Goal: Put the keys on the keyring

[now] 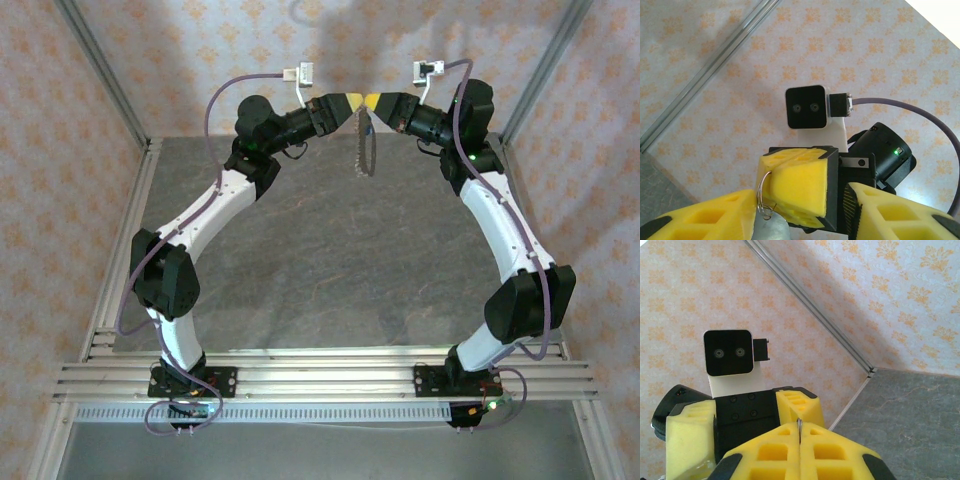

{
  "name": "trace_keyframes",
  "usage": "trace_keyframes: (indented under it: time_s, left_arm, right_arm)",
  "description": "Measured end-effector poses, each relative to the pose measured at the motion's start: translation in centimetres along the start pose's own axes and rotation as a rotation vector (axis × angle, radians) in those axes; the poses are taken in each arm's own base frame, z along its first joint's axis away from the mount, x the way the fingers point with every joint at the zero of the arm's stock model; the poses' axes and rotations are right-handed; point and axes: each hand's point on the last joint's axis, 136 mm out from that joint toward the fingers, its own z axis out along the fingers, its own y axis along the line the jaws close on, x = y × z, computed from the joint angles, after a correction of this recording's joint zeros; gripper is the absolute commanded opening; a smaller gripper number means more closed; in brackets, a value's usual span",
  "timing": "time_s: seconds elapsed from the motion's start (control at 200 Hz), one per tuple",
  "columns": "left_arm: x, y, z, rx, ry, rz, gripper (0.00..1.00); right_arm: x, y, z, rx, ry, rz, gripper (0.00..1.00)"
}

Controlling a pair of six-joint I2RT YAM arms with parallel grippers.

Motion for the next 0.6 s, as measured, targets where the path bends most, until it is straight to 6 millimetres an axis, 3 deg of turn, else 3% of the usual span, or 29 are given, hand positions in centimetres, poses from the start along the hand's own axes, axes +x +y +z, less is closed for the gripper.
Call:
trace_keyframes:
  time_s: [0.4,0.6]
  left_arm:
    - [0.6,0.1,0.6,0.000,0.000,-0.008,0.55]
    - [1.2,0.7,0.9,-0.006,0.008,-0.020,0.38]
  right_arm:
    - [0.2,-0.2,0.0,0.000,0.000,0.007,0.00]
    - [0.2,-0.2,0.0,0.001,-0.003,0.006,0.00]
